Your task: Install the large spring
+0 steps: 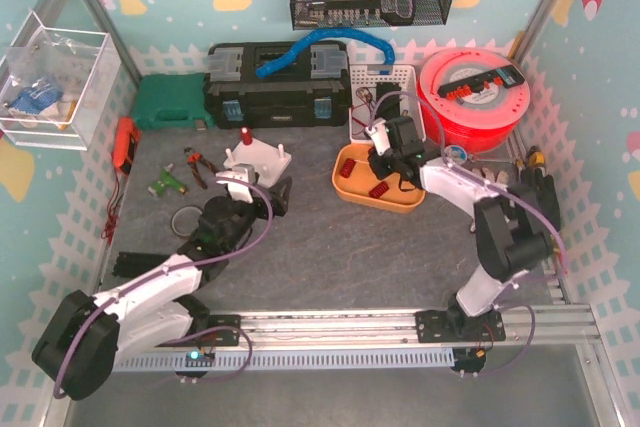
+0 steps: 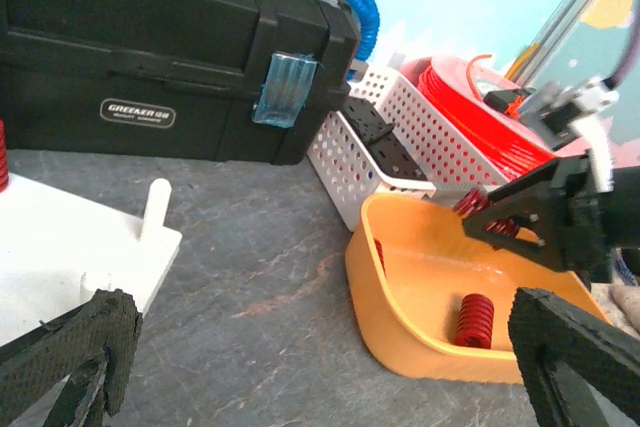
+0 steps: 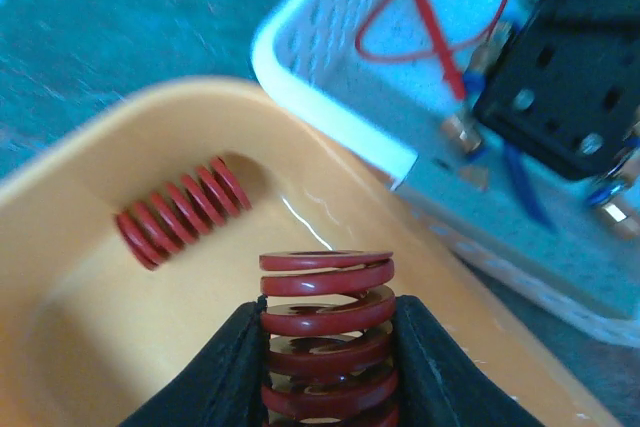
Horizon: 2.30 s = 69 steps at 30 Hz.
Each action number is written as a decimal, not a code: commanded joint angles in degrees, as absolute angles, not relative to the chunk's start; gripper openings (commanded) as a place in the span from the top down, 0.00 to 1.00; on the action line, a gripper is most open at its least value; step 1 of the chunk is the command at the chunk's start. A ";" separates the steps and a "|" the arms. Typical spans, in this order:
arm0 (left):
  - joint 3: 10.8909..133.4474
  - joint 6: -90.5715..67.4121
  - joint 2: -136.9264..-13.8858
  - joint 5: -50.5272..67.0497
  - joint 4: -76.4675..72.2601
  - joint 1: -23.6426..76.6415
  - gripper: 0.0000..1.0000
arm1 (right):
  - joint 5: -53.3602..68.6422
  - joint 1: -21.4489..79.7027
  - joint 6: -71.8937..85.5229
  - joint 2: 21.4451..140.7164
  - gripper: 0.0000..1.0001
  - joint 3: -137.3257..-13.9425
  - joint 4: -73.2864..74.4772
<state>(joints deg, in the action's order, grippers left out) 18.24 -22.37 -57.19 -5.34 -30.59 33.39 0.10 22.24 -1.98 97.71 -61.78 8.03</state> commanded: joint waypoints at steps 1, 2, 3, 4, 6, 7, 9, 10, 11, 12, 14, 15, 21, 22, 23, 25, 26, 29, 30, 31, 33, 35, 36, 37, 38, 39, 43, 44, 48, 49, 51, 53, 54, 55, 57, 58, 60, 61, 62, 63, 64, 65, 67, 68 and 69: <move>17.86 -23.21 -57.17 -2.93 -33.65 33.14 0.01 | 1.33 23.97 -3.79 89.22 0.84 -57.12 0.14; 18.05 -23.33 -57.30 -1.33 -33.81 33.14 0.02 | 1.52 24.58 -4.49 87.29 0.84 -55.23 -2.01; 18.18 -23.59 -57.50 0.61 -34.20 33.15 0.04 | 2.80 25.25 -5.56 85.18 0.84 -53.32 -5.05; 18.33 -24.13 -57.79 2.61 -34.78 33.17 0.06 | 4.92 26.03 -7.09 83.29 0.84 -51.27 -7.26; 19.31 -26.14 -58.27 5.48 -34.29 33.16 0.11 | 5.33 28.66 -10.54 79.43 0.86 -46.83 -11.91; 20.27 -27.46 -58.47 6.31 -32.84 33.22 0.15 | 5.16 30.18 -11.91 77.80 0.87 -44.85 -13.91; 21.82 -29.42 -58.64 9.71 -30.42 33.14 0.19 | 5.99 33.77 -14.41 75.05 0.88 -41.50 -17.97; 22.25 -30.34 -58.53 11.16 -29.04 33.23 0.22 | 6.37 35.28 -16.47 73.90 0.88 -39.95 -19.92; 22.77 -31.19 -58.35 12.46 -27.78 33.27 0.24 | 6.73 36.89 -17.66 72.89 0.89 -38.48 -21.77; 23.26 -31.67 -58.14 13.94 -26.40 33.35 0.26 | 7.36 38.10 -18.35 72.01 0.89 -36.95 -23.34; 23.83 -32.10 -57.49 17.53 -25.02 33.56 0.30 | 9.10 39.68 -18.52 70.63 0.89 -35.31 -25.90; 24.30 -32.28 -57.26 19.27 -24.42 33.72 0.31 | 9.94 40.17 -18.12 70.23 0.89 -34.69 -26.98; 28.01 -32.00 -58.58 28.07 -20.36 34.49 0.29 | 11.04 43.20 -19.62 70.35 0.90 -31.78 -32.36; 28.76 -31.73 -59.35 28.12 -19.35 34.66 0.29 | 10.77 43.54 -19.95 70.35 0.91 -31.41 -33.08; 29.30 -31.53 -59.86 28.22 -18.73 34.88 0.29 | 10.79 43.77 -20.12 70.26 0.91 -30.91 -33.96; 30.11 -31.53 -60.92 29.55 -18.66 34.97 0.30 | 11.56 44.21 -20.51 70.08 0.91 -29.87 -35.69; 30.49 -31.74 -61.44 30.33 -18.68 35.04 0.30 | 11.73 44.47 -20.78 70.05 0.91 -29.43 -36.51; 31.47 -32.07 -62.94 31.61 -18.90 35.61 0.33 | 11.68 45.50 -22.31 70.03 0.91 -28.65 -38.12; 31.73 -32.16 -63.47 31.64 -18.90 35.74 0.35 | 11.50 45.86 -22.72 69.95 0.91 -28.50 -38.67; 31.93 -32.19 -63.91 31.82 -18.98 35.81 0.38 | 11.19 46.16 -22.90 69.93 0.92 -28.44 -38.79; 32.29 -32.17 -64.75 32.38 -18.90 35.95 0.41 | 10.55 46.38 -22.85 69.95 0.92 -28.80 -38.85; 32.55 -32.10 -65.46 33.07 -18.96 36.09 0.42 | 10.64 46.61 -22.85 69.95 0.92 -28.96 -38.96; 32.67 -32.08 -65.86 33.60 -19.10 36.12 0.43 | 10.65 46.71 -22.89 70.07 0.92 -28.93 -39.03; 32.88 -32.00 -66.24 34.07 -19.17 36.24 0.43 | 10.67 46.82 -22.98 70.16 0.92 -28.92 -39.14; 33.15 -31.95 -66.65 34.43 -19.24 36.21 0.44 | 10.72 46.91 -23.08 70.22 0.92 -28.92 -39.26; 33.29 -31.94 -66.97 34.68 -19.15 36.21 0.45 | 10.79 47.00 -23.18 70.33 0.92 -28.92 -39.42; 33.81 -32.46 -67.54 34.60 -19.32 36.27 0.49 | 11.85 47.41 -24.27 70.28 0.92 -28.33 -39.90; 33.90 -32.58 -67.58 34.58 -19.43 36.22 0.50 | 12.08 47.45 -24.52 70.21 0.92 -28.24 -39.90; 34.27 -32.95 -68.08 34.67 -19.49 36.23 0.55 | 12.12 47.59 -25.21 70.05 0.92 -28.04 -40.06; 34.34 -33.04 -68.23 34.79 -19.53 36.26 0.56 | 12.31 47.63 -25.42 70.05 0.92 -27.92 -39.96; 34.36 -33.33 -68.45 34.90 -19.75 36.26 0.59 | 12.54 47.64 -25.66 70.17 0.92 -27.95 -39.84; 34.57 -33.48 -68.72 35.42 -19.80 36.29 0.64 | 12.72 47.72 -25.89 70.07 0.92 -28.04 -39.57; 34.69 -33.56 -68.75 35.53 -19.78 36.28 0.65 | 13.15 47.70 -26.14 70.10 0.92 -28.04 -39.34; 34.78 -33.64 -68.77 35.54 -19.78 36.34 0.66 | 13.66 47.72 -26.65 70.11 0.92 -28.04 -39.03; 34.96 -33.74 -68.73 35.49 -19.77 36.30 0.69 | 13.88 47.72 -27.29 70.33 0.92 -28.27 -38.30; 35.00 -33.82 -68.73 35.61 -19.82 36.25 0.71 | 13.97 47.72 -27.56 70.46 0.92 -28.48 -37.91; 35.07 -33.99 -68.77 35.85 -19.79 36.29 0.78 | 14.10 47.72 -27.85 70.92 0.92 -28.77 -37.51; 35.07 -34.01 -68.81 35.98 -19.80 36.29 0.82 | 14.08 47.72 -27.86 71.03 0.92 -28.82 -37.45; 35.11 -34.09 -68.86 36.21 -19.66 36.25 0.87 | 14.14 47.72 -27.87 71.09 0.92 -28.81 -37.51; 35.15 -34.14 -68.90 36.33 -19.45 36.24 0.91 | 14.02 47.72 -27.86 71.17 0.91 -28.83 -37.61; 35.28 -34.23 -68.98 36.32 -19.38 36.29 0.96 | 13.91 47.68 -27.82 71.45 0.90 -28.83 -37.64; 35.39 -34.32 -68.95 36.34 -19.08 36.28 0.99 | 13.75 47.72 -27.65 71.70 0.89 -28.90 -37.56; 35.63 -34.93 -68.76 35.60 -18.45 36.23 1.00 | 12.94 47.68 -26.96 72.25 0.81 -29.00 -37.53; 35.68 -35.30 -68.50 35.00 -17.92 36.24 1.00 | 12.34 47.68 -26.58 72.48 0.75 -29.00 -37.58; 35.83 -35.66 -68.31 34.36 -17.40 36.26 1.00 | 11.75 47.70 -26.14 72.62 0.65 -28.94 -37.56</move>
<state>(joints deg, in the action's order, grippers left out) 33.04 -33.52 -68.79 33.15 -17.56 35.75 11.51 46.98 -26.52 71.53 -28.47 -36.42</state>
